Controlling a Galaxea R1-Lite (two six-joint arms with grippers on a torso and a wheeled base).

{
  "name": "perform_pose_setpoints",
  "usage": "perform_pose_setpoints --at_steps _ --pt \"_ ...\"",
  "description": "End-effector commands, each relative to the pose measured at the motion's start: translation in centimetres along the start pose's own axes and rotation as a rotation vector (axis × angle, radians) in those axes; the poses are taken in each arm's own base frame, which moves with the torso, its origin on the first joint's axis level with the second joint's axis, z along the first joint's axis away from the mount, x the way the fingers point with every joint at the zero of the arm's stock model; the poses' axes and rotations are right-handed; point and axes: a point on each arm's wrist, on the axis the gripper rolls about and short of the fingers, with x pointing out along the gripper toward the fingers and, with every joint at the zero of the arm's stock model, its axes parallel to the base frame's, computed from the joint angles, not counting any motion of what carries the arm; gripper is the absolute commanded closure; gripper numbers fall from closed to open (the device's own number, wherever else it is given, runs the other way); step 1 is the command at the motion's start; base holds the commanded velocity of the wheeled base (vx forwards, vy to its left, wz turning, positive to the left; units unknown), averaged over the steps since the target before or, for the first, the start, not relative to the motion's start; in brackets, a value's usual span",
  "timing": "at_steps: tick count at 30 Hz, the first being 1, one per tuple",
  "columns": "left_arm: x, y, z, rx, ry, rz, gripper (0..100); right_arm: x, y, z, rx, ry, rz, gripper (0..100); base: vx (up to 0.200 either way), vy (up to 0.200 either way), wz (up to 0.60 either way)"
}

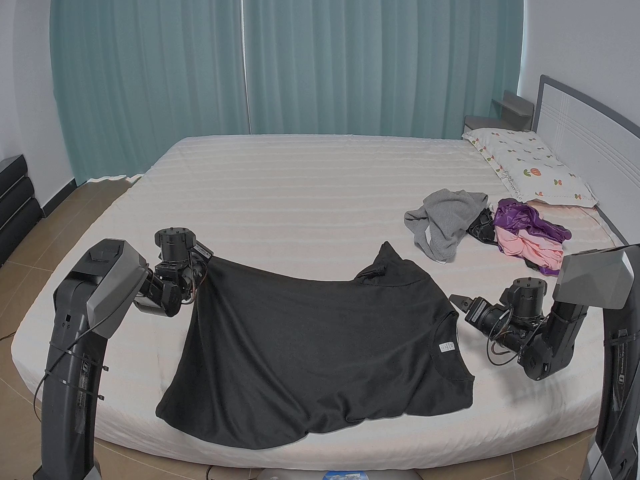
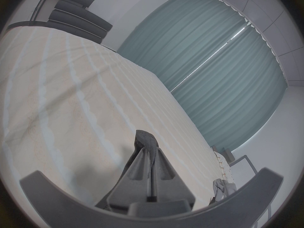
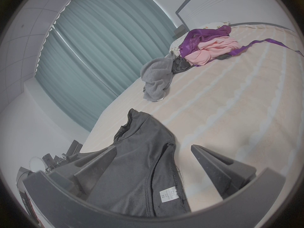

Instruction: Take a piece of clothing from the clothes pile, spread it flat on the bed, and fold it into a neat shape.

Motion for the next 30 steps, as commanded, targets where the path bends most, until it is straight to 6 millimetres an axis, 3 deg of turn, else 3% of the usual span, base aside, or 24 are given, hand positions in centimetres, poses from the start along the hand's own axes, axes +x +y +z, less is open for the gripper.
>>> perform_pose_setpoints --at_steps 1,11,12,21,30 --pt "0.0 0.2 0.3 -0.006 -0.005 0.003 100 1.5 1.1 0.7 -0.051 0.013 0.014 0 0.0 0.0 0.0" --pt "-0.1 0.7 -0.2 -0.006 0.01 0.02 100 5.7 1.6 2.9 -0.062 0.083 0.054 0 0.0 0.0 0.0" --pt "-0.3 0.9 -0.3 -0.015 0.016 0.028 100 7.1 1.5 3.2 -0.089 0.093 0.044 0 0.0 0.0 0.0" --pt "-0.4 1.2 -0.7 -0.011 0.03 0.042 100 11.5 2.9 0.7 -0.135 0.107 0.082 0 0.0 0.0 0.0" --pt "-0.5 1.3 -0.9 -0.009 0.037 0.042 100 14.3 2.7 0.5 -0.142 0.042 0.037 0 0.0 0.0 0.0"
